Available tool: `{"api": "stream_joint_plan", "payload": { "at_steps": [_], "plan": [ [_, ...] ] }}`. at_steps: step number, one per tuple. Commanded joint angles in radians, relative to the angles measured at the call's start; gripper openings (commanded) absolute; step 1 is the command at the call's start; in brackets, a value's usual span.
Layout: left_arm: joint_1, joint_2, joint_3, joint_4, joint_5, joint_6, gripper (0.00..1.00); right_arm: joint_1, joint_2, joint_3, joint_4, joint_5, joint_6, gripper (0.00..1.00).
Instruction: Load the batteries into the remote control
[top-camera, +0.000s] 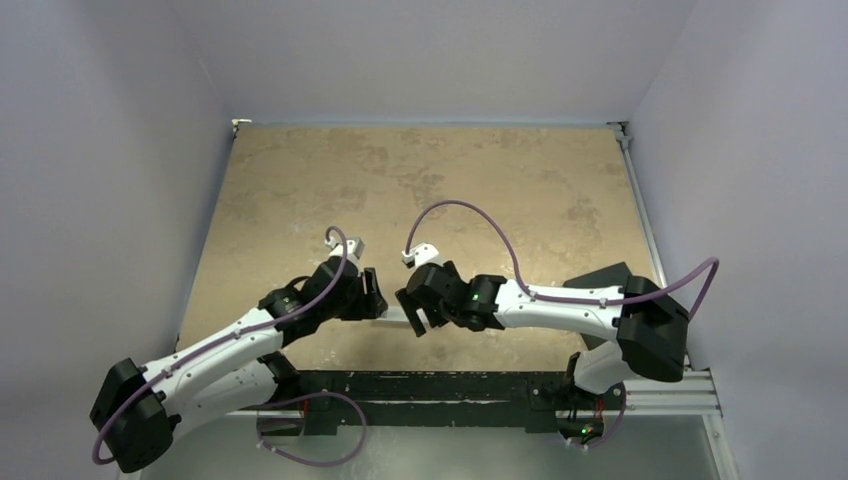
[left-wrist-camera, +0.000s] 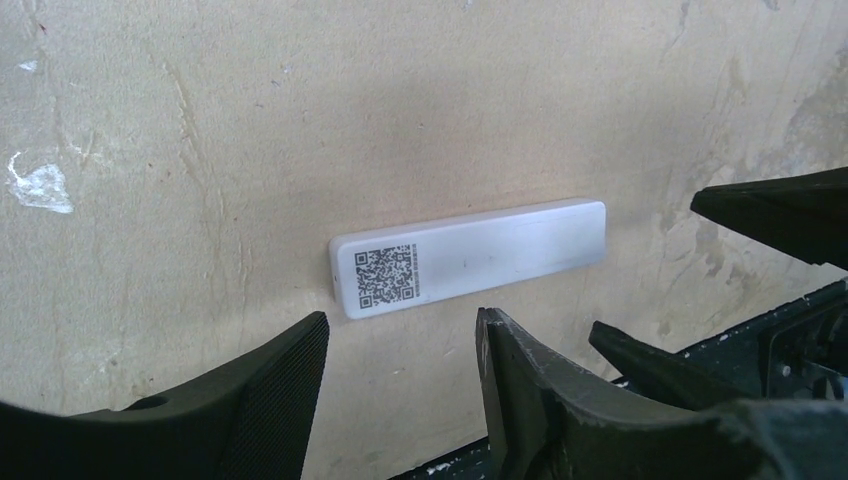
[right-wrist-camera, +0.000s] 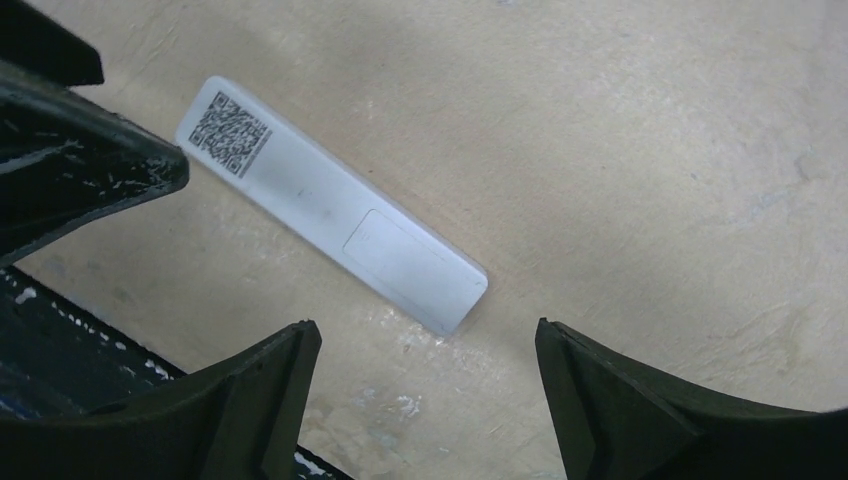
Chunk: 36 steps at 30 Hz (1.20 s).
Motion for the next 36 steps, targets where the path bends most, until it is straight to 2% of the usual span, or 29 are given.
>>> {"api": "stream_joint_plan", "payload": {
  "at_steps": [1,10,21,36],
  "plan": [
    [-0.003,-0.042,0.041,-0.014,0.038,-0.020,0.57,0.004,-0.050,-0.009,0.067,-0.099,-0.201,0.92],
    [-0.002,-0.108,0.133,-0.115,0.036,-0.008,0.61,-0.007,-0.008,0.007,0.109,-0.205,-0.331,0.97],
    [-0.002,-0.192,0.287,-0.288,-0.047,0.034,0.63,-0.080,0.064,0.033,0.135,-0.358,-0.407,0.99],
    [-0.003,-0.258,0.333,-0.365,-0.063,0.037,0.64,-0.104,0.176,0.070,0.124,-0.352,-0.415,0.99]
  ]
}}
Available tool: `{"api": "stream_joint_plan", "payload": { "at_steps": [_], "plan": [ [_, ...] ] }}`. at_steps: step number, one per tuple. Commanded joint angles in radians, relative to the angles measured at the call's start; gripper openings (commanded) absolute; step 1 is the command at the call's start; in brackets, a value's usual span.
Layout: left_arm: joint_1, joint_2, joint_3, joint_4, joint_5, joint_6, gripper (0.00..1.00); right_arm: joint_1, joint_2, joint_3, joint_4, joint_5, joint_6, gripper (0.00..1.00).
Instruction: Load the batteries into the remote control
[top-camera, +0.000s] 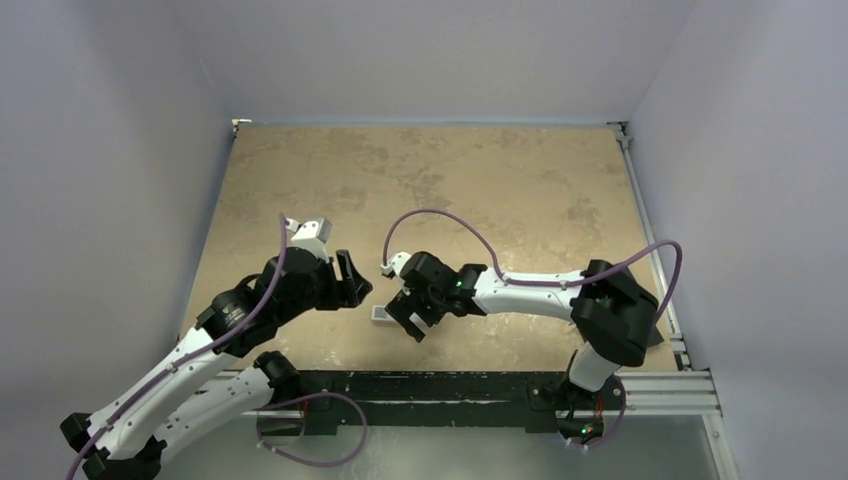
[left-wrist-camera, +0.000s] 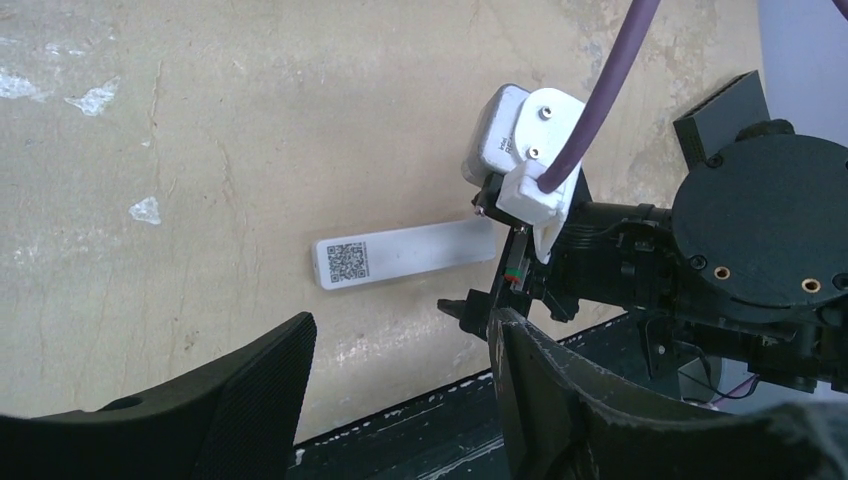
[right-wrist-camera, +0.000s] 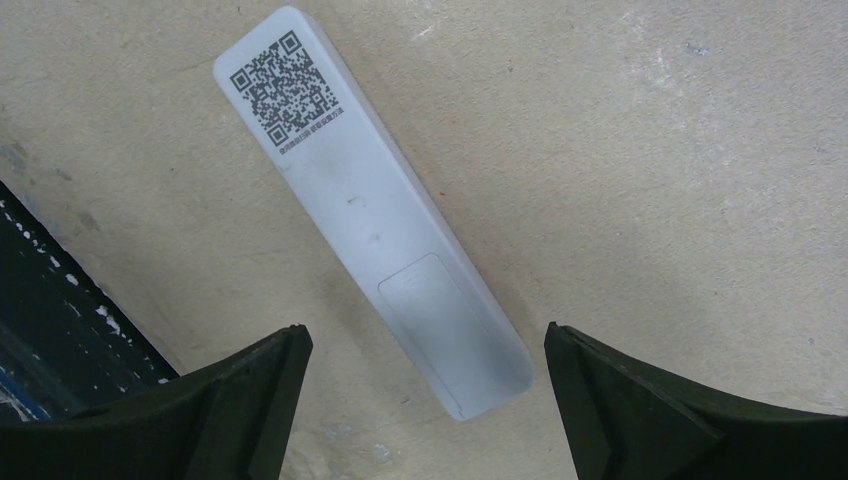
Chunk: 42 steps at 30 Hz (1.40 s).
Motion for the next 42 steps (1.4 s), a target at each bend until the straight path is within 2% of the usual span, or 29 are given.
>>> {"api": "stream_joint_plan", "payload": {
  "at_steps": [1,6,14,32,35,42],
  "plan": [
    [-0.003,-0.016,0.043,-0.025,-0.014,0.017,0.64,-0.005,0.019,0.051,0.012,-0.012,-0.022,0.99],
    [-0.002,-0.018,0.044,-0.026,-0.013,0.017,0.64,-0.005,0.039,0.062,0.004,-0.012,-0.022,0.99],
    [-0.003,-0.016,0.050,-0.028,-0.008,0.016,0.64,-0.005,0.062,0.056,-0.008,-0.025,-0.031,0.92],
    [-0.003,-0.028,0.026,-0.019,0.019,-0.010,0.64,0.017,0.070,0.000,-0.026,-0.007,0.041,0.61],
    [-0.003,-0.031,0.016,-0.013,0.030,-0.016,0.64,0.025,0.059,-0.016,-0.019,0.004,0.060,0.54],
    [-0.003,-0.043,-0.025,0.014,0.056,-0.036,0.64,0.038,-0.019,-0.041,0.012,0.017,0.134,0.13]
  ]
}}
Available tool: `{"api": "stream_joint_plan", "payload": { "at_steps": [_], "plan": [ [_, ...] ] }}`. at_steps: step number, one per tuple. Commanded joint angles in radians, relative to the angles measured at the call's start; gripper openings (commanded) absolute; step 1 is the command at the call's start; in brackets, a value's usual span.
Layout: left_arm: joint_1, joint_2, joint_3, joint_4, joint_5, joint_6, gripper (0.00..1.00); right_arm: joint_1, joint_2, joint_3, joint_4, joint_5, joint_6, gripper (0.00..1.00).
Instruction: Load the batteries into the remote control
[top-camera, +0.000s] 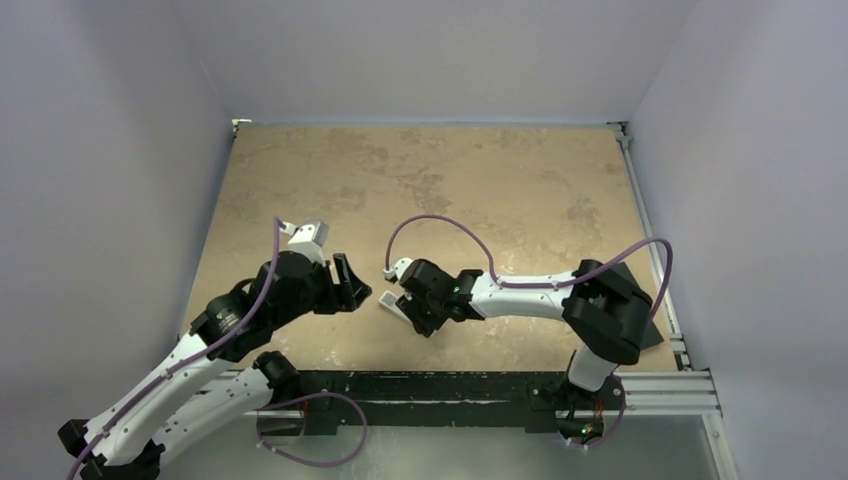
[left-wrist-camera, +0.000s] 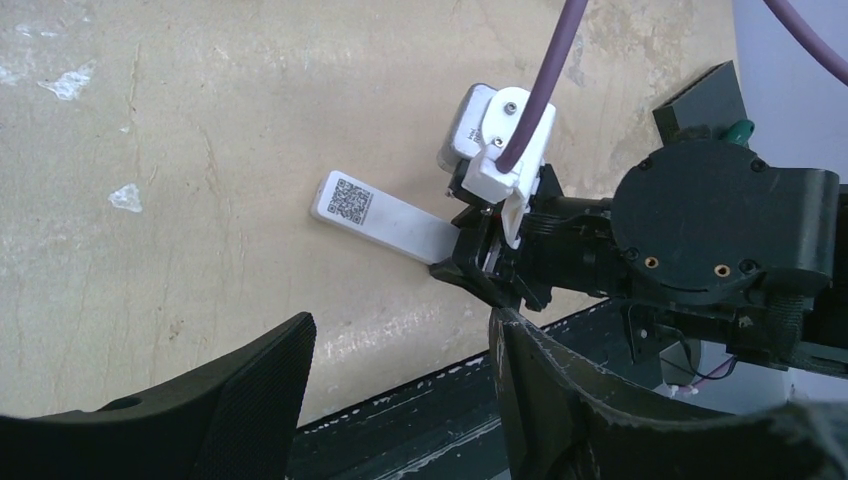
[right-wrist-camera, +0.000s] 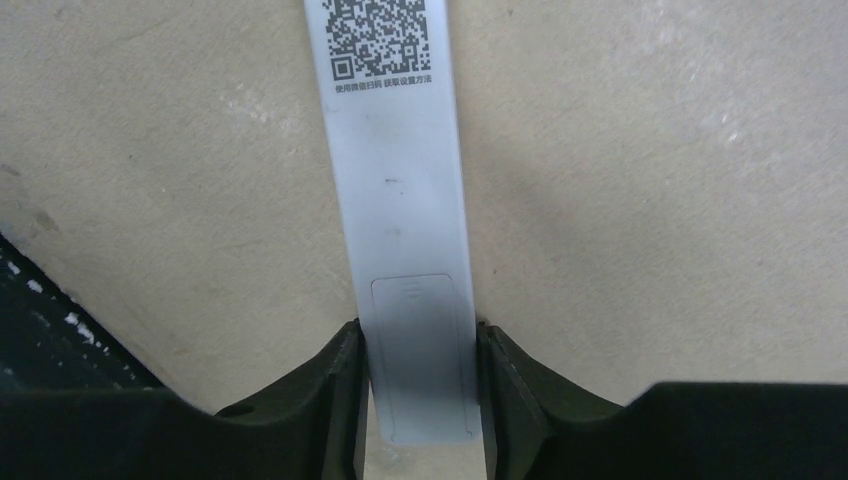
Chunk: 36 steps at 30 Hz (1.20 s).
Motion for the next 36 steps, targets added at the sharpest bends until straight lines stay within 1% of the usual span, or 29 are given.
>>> {"api": "stream_joint_plan", "payload": {
  "at_steps": [1,4,11,16,20,25,29,36],
  "plan": [
    [-0.004,-0.010,-0.027,0.046,0.033,-0.027,0.64,0.017,-0.077,-0.032,0.004,-0.004,0.095,0.09],
    [-0.004,-0.012,-0.053,0.071,0.051,-0.040,0.64,0.017,-0.126,-0.044,0.019,0.012,0.121,0.01],
    [-0.003,-0.013,-0.147,0.167,0.125,-0.081,0.64,0.017,-0.200,-0.082,0.072,-0.037,0.176,0.00],
    [-0.003,-0.017,-0.218,0.277,0.208,-0.120,0.65,0.011,-0.260,-0.124,0.119,-0.064,0.218,0.00],
    [-0.003,-0.021,-0.262,0.346,0.251,-0.146,0.67,-0.026,-0.338,-0.179,0.187,-0.147,0.255,0.00],
    [-0.002,-0.022,-0.301,0.431,0.298,-0.157,0.71,-0.083,-0.434,-0.233,0.240,-0.237,0.273,0.00],
    [-0.002,0.003,-0.313,0.483,0.319,-0.160,0.74,-0.105,-0.485,-0.266,0.265,-0.311,0.274,0.00],
    [-0.002,0.027,-0.345,0.616,0.398,-0.177,0.76,-0.139,-0.557,-0.320,0.339,-0.440,0.305,0.00]
  ]
}}
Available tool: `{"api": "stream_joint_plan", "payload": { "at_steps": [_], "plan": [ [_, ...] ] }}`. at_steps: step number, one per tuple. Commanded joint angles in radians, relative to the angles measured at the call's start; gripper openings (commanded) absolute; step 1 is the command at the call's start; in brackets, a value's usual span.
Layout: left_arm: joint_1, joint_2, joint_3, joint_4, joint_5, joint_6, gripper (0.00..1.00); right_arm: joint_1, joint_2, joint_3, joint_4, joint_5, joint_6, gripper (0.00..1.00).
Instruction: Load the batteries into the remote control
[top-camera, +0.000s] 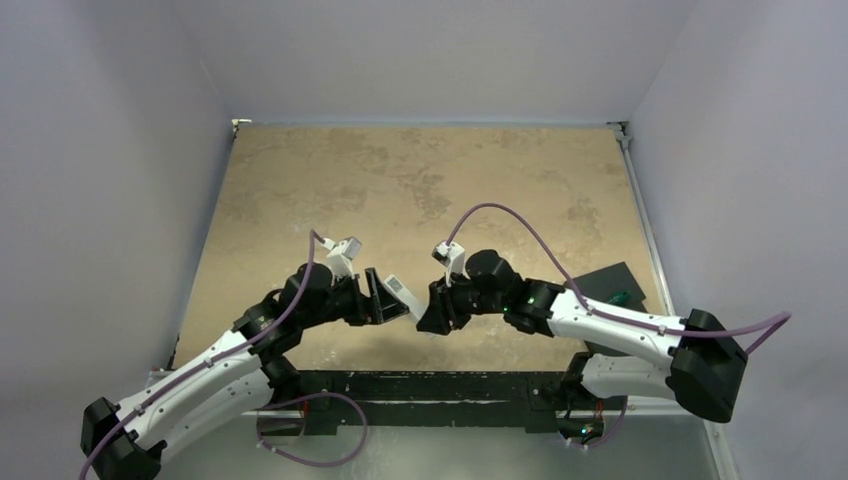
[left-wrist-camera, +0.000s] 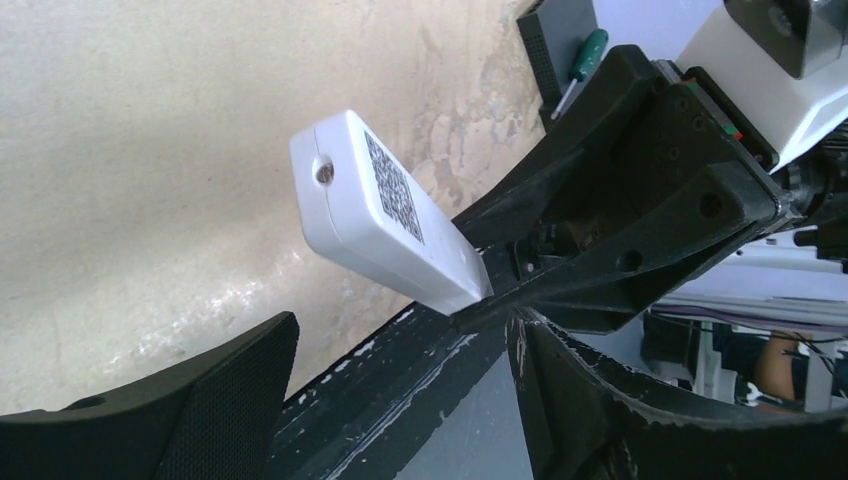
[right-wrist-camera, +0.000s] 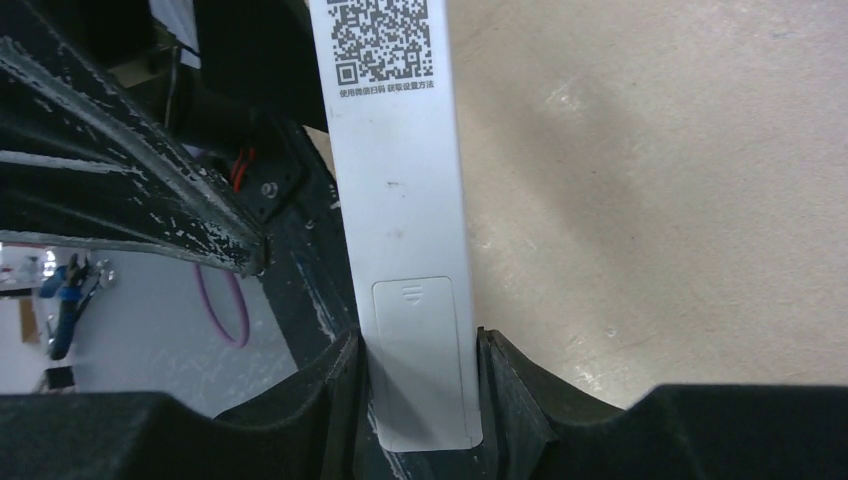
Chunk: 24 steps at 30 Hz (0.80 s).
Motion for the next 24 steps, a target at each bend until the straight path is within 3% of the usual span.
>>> {"api": "stream_joint_plan", "payload": {
  "at_steps": [1,17,24],
  "plan": [
    [-0.002,0.007,-0.015,0.137,0.068,-0.016,0.77,-0.027,-0.051,-0.028,0.107,-0.124,0.034,0.00],
    [0.028,0.028,-0.058,0.360,0.202,-0.034,0.79,-0.109,-0.105,-0.177,0.419,-0.376,0.245,0.00],
    [0.031,0.019,-0.093,0.462,0.245,-0.079,0.79,-0.144,-0.106,-0.270,0.666,-0.449,0.403,0.00]
  ]
}}
